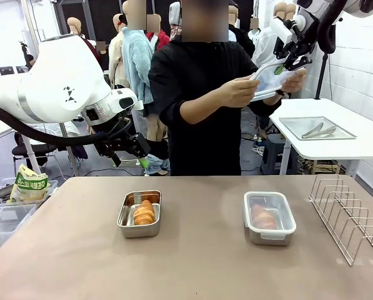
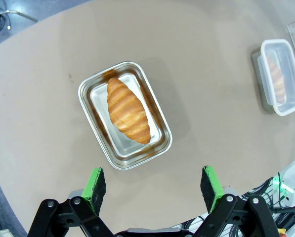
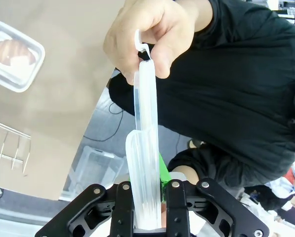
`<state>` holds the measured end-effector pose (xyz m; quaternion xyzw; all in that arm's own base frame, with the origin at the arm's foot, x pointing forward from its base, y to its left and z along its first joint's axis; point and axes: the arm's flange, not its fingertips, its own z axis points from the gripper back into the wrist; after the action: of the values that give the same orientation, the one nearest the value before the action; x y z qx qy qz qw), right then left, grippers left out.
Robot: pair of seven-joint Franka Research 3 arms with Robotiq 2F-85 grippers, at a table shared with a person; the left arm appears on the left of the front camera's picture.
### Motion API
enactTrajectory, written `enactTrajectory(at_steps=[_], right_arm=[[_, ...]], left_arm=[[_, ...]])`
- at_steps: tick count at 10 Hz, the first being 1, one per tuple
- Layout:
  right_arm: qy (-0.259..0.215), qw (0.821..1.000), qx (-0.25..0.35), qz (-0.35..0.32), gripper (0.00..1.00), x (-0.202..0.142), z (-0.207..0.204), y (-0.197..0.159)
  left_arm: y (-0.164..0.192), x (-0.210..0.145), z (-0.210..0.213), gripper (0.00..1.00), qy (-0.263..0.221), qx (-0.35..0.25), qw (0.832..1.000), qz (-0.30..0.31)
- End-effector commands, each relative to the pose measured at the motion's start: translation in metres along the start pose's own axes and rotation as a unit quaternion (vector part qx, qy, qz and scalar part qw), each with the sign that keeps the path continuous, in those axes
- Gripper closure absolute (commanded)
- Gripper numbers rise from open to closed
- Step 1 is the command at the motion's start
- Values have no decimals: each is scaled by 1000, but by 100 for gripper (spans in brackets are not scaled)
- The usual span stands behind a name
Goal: Place the bread in airtight containers.
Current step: Release when the human grabs the Airtight Container lid.
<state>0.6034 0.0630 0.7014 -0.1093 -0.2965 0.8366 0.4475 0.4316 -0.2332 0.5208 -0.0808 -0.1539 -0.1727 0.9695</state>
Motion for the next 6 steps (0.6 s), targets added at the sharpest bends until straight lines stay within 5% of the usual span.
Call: enactTrajectory(at_steps=[1,6], right_arm=[[11,1000,3,-8,100,2,0,-2],[11,1000,3,-8,100,2,0,-2]], left_arm=[[1,-1,1,0,-1,1,1000,1],[1,-1,1,0,-1,1,1000,1]])
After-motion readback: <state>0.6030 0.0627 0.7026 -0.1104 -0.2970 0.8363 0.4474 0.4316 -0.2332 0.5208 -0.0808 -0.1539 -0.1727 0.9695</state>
